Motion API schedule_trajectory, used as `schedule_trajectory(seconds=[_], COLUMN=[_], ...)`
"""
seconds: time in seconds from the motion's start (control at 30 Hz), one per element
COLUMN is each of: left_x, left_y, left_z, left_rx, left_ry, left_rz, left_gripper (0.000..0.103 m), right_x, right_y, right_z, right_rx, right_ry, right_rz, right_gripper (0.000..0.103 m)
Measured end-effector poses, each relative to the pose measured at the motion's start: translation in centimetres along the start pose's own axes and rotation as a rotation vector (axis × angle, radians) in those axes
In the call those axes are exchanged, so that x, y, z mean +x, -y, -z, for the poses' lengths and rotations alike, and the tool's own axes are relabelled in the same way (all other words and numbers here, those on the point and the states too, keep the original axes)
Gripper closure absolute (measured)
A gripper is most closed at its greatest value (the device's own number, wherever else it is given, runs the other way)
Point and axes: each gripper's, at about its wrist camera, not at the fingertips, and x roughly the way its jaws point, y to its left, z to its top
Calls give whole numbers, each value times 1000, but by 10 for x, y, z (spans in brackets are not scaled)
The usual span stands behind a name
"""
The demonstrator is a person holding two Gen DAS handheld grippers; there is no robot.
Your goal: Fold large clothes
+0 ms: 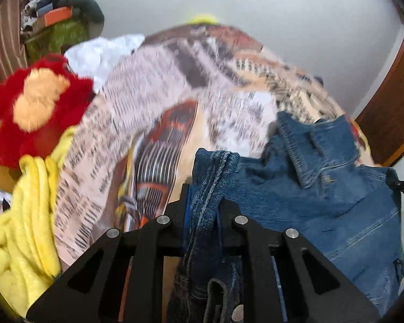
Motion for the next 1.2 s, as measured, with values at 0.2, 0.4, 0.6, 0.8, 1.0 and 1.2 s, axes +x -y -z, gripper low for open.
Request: schedule_trajectory(seconds=[0.2,0.4,0.6,0.8,1.0,1.2], left_x=[-6,19,59,92,100,92], left_y=[5,-17,-41,-40,-38,-38], left_z=[-25,-38,-33,-23,-18,-18], left_rx=[31,-14,-74,-68,-53,-56], left_ry=[46,19,-66,-124,-130,-158], left_rz=[-40,-74,-63,-112,-136,-145], left_gripper=[91,93,92,86,83,75], right_x=[-20,7,57,95,97,91], right_y=[-35,-51,-37,-25,-35,-40], right_z=[-33,-52,-48,-33,-25,-18], right_rx=[-105,-130,-139,-203,-303,-353], right_ry=[118,136,70,24,22,20], right_rz=[20,68,127,191,254,314], right_gripper=[95,95,95,94,93,91])
